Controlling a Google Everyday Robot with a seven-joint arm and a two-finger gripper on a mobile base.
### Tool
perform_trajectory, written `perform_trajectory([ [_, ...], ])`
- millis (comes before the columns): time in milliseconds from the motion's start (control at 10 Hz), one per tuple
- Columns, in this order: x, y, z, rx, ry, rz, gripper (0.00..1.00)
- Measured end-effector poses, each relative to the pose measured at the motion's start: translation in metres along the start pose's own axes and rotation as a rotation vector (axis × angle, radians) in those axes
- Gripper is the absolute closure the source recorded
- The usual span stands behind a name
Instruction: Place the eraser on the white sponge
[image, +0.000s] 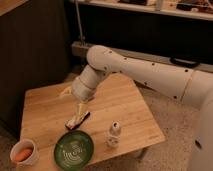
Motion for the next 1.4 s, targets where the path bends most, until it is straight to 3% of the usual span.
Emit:
perform_trajectory([
  [200,0.016,0.003,0.017,-0.017,0.046,-0.037,0.20],
  [400,0.044,0.005,0.050,-0.034,0.070,-0.068,0.20],
  [700,0.108,-0.001,0.093,-0.024,0.078,-0.081,0.20],
  [1000,0.162,-0.031,0.104,0.009,-0.009,-0.079,0.20],
  [1200,0.177,-0.056,0.113,0.002,-0.114,-0.071,0.20],
  [1300,0.192,-0.069,0.115,-0.007,-0.202,-0.061,0.20],
  [1400,0.196,-0.075,0.115,-0.016,-0.236,-0.057,0.20],
])
